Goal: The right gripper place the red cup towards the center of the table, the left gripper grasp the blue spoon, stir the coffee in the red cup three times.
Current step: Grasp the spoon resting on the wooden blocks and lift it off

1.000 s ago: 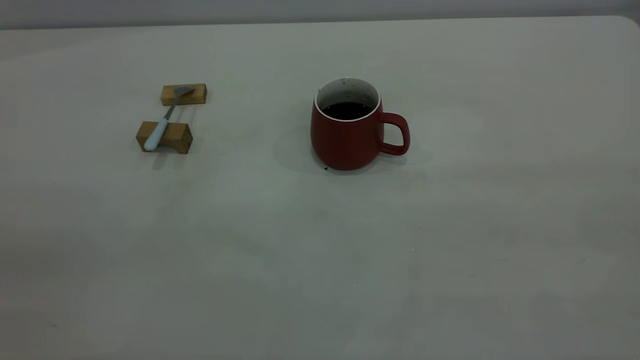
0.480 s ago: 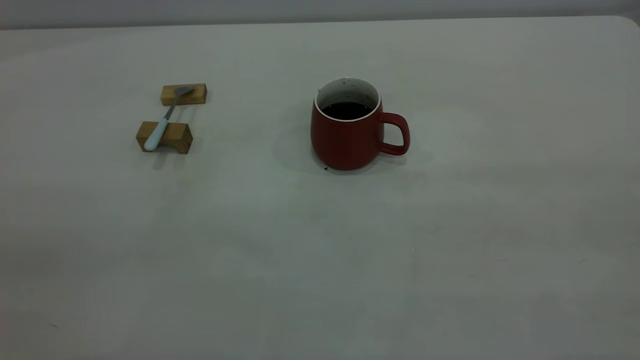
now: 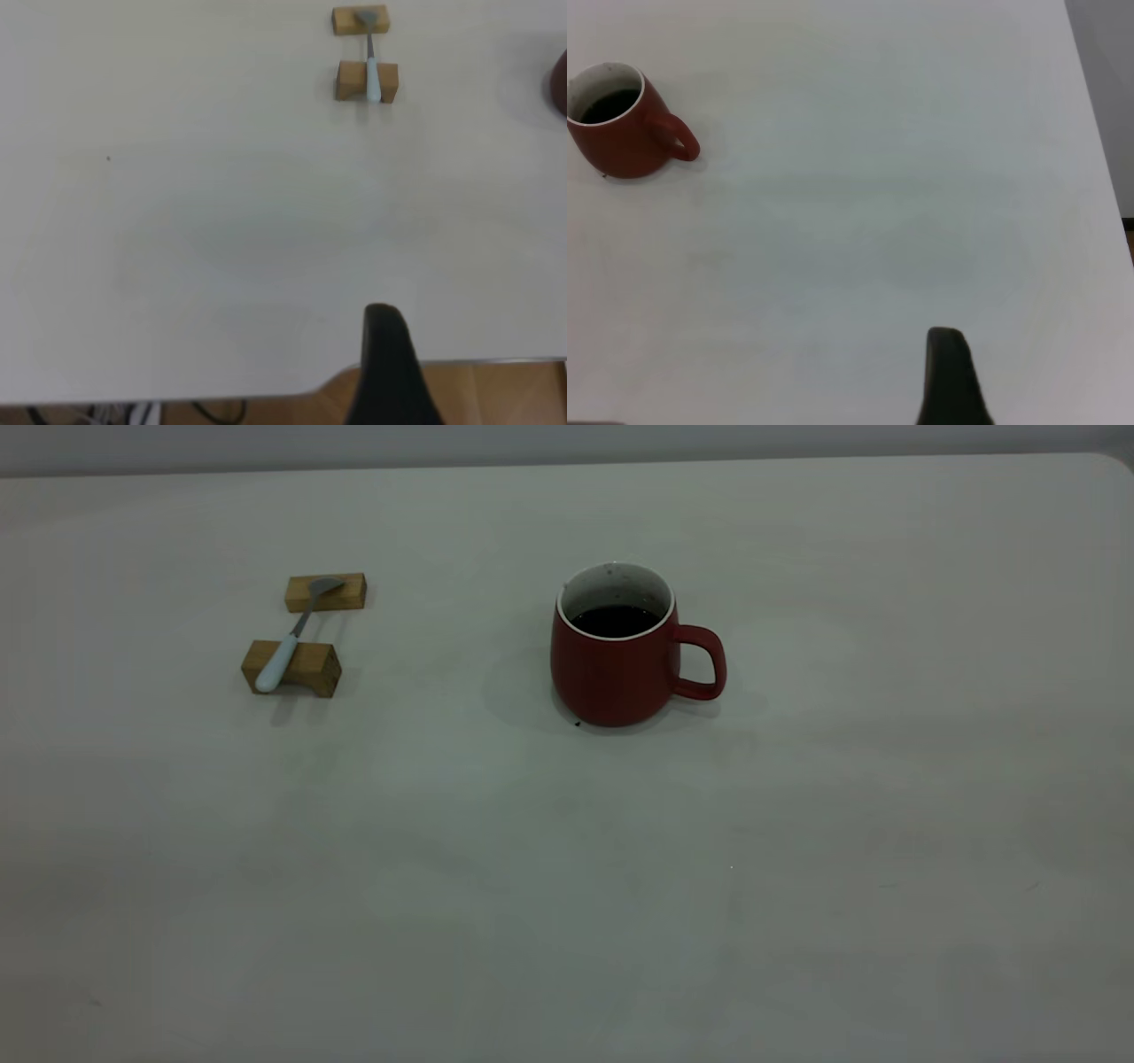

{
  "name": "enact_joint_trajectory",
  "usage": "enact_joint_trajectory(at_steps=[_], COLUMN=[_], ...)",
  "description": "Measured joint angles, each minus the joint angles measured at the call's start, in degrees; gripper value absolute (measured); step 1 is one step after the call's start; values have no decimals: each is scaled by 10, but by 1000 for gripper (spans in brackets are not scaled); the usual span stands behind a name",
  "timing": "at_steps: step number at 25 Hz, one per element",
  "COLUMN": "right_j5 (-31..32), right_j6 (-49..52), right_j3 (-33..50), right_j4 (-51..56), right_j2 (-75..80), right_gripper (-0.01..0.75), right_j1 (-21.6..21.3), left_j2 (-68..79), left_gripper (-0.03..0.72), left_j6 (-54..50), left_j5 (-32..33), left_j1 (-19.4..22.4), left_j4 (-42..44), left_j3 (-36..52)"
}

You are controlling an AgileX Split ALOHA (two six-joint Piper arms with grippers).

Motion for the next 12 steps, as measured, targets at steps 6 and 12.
enact_joint_trajectory(at_steps=[6, 12], right_j5=[0, 0], right_j6=[0, 0], right_j3=[0, 0], right_j4=[1, 1], right_j2=[0, 0], right_gripper=[547, 547], right_j1=[0, 0], left_j2=[181, 456], left_gripper=[608, 657], left_j6=[0, 51], left_j5=[-97, -203], left_j1=[0, 0], left_j4=[-10, -66], left_j3=[-31, -96])
